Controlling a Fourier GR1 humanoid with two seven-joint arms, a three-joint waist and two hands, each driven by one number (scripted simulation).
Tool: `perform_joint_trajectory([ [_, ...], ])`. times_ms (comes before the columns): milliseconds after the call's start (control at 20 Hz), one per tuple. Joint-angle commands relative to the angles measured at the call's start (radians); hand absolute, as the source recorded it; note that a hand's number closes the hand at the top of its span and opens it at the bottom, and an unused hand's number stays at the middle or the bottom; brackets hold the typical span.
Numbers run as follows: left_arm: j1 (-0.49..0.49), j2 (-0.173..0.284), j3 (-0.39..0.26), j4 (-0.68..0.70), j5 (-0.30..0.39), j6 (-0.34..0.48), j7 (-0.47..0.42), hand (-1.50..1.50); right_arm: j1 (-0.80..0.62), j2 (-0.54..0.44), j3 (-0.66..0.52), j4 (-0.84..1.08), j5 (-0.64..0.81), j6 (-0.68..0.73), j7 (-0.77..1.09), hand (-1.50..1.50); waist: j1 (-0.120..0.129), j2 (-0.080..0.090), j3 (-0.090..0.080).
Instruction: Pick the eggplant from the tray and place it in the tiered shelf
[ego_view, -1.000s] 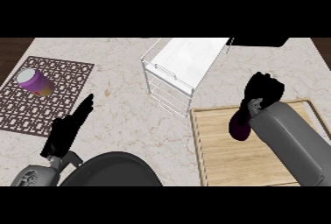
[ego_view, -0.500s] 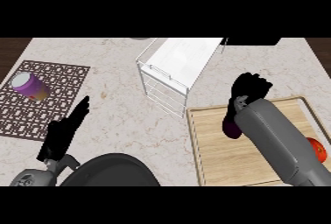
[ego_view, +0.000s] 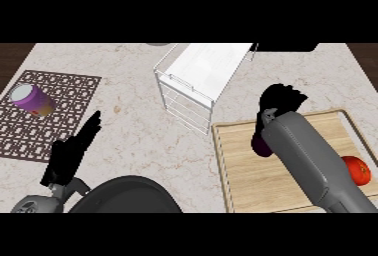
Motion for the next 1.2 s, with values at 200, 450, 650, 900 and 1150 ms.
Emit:
perform_joint_trajectory([
  [200, 0.043, -0.024, -0.021, -0.032, 0.001, -0.004, 0.02, 0.0, 0.054, 0.024, -0.011, 0.074, 0.079, 0.055, 0.184, -1.5, 0.004, 0.022, 0.003],
  [450, 0.042, -0.042, -0.017, 0.003, -0.005, -0.004, -0.005, 0.0, 0.073, 0.069, 0.004, 0.057, 0.109, 0.085, 0.132, 1.5, -0.001, 0.022, 0.002],
  [650, 0.044, -0.059, -0.014, 0.01, 0.003, -0.009, -0.001, 0.0, 0.054, 0.034, -0.043, 0.067, 0.131, 0.064, 0.061, 1.5, 0.002, 0.026, 0.003],
  [900, 0.047, -0.089, -0.045, -0.018, -0.033, 0.018, -0.006, 0.0, 0.045, 0.087, -0.021, 0.103, 0.223, 0.024, 0.083, 1.5, 0.013, 0.028, 0.003],
  [1150, 0.086, -0.044, -0.004, -0.04, -0.003, -0.023, -0.004, 0.0, 0.046, 0.065, -0.027, 0.01, 0.296, 0.04, 0.096, 1.5, -0.001, 0.019, 0.003],
])
